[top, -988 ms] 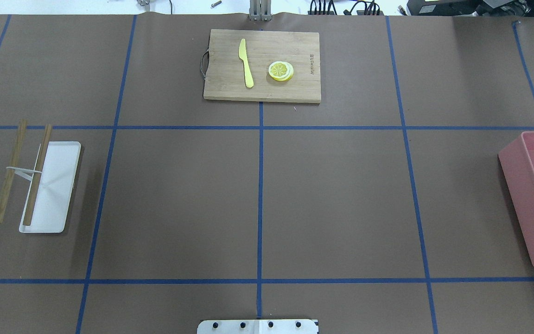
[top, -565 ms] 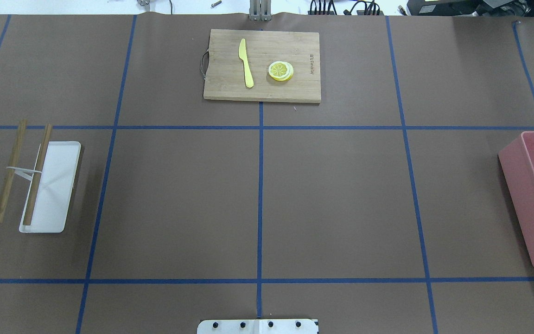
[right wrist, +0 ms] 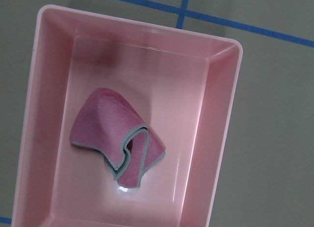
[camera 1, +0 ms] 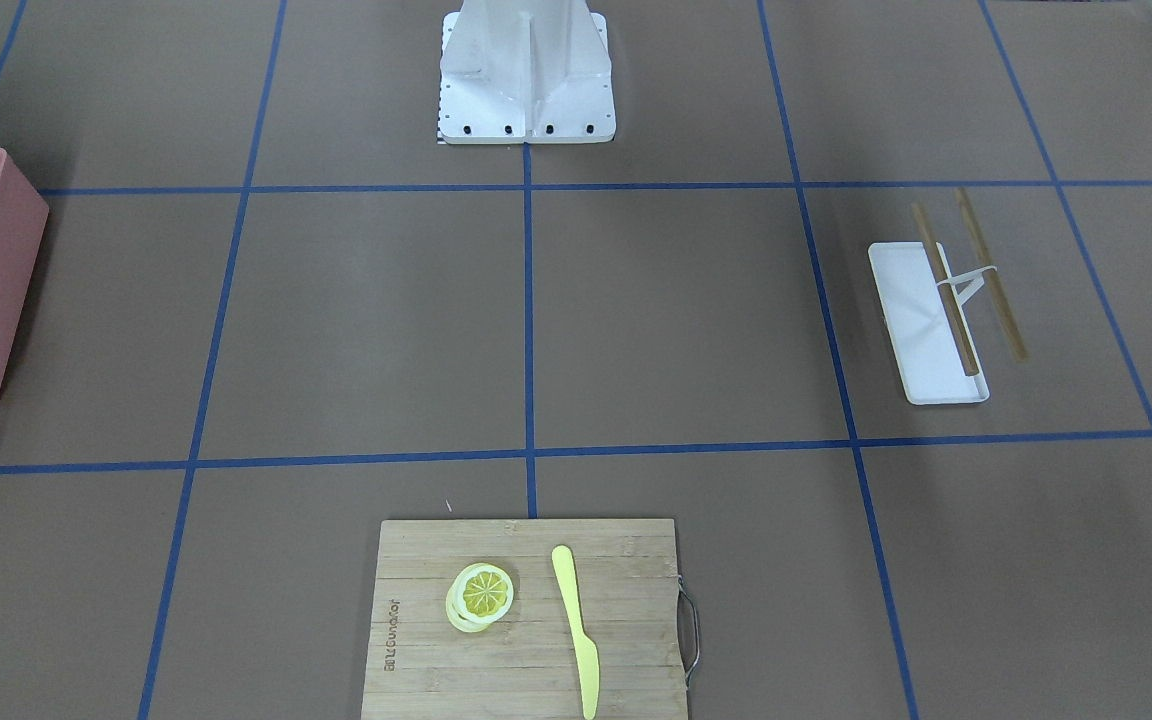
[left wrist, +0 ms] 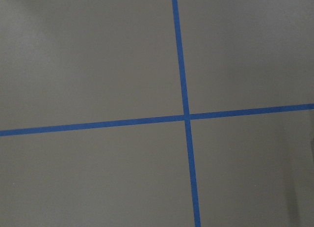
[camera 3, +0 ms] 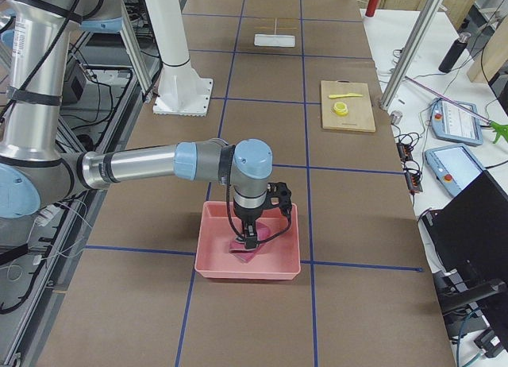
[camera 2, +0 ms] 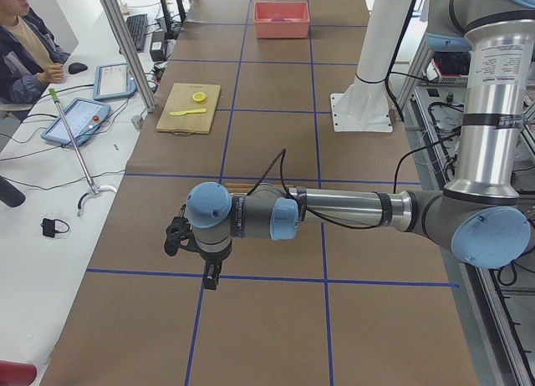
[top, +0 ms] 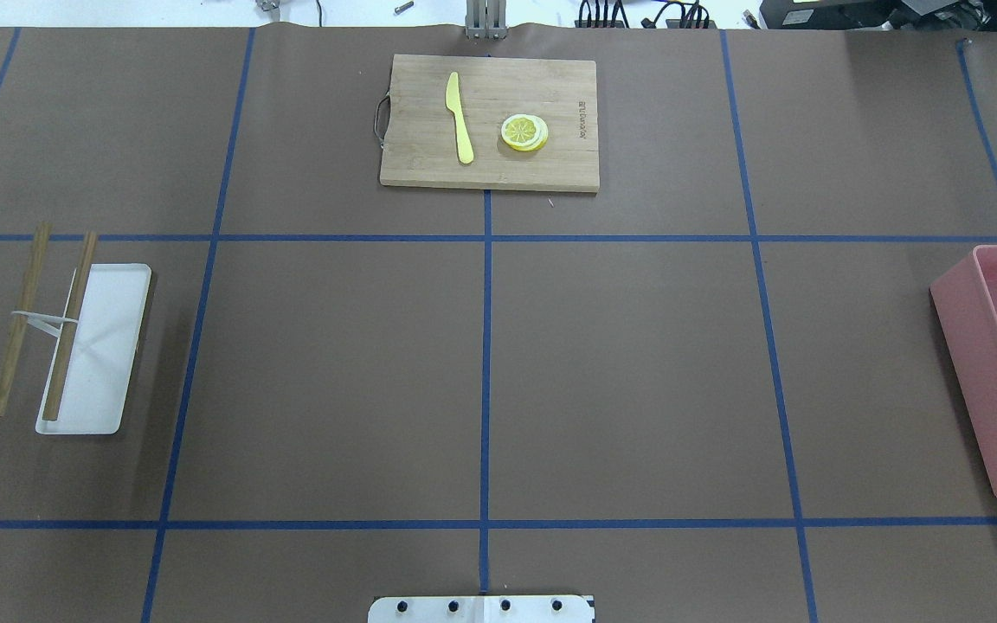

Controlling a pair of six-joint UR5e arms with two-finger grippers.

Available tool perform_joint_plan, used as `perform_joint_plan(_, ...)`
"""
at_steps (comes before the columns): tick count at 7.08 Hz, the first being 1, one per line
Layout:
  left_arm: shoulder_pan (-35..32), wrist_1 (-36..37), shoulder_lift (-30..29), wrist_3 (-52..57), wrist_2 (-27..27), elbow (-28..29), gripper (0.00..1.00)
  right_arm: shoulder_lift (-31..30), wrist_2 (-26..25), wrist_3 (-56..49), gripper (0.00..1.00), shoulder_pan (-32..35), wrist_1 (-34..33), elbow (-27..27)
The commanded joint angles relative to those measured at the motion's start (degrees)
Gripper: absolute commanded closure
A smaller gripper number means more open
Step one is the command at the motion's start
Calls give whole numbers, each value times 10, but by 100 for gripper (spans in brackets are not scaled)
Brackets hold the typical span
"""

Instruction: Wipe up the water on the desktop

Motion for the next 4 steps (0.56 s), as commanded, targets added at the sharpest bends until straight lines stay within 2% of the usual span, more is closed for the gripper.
perform_joint_plan(1, -3, 4, 9, 0, -2, -3, 2, -1, 6, 1, 0, 1, 0, -5)
perform_joint_plan(3, -1, 17, 3, -7, -3, -2, 2, 0, 6, 1, 0, 1, 0, -10)
perform_joint_plan(4, 1, 50, -9, -7, -4, -5, 2, 3, 6, 1, 0, 1, 1, -18)
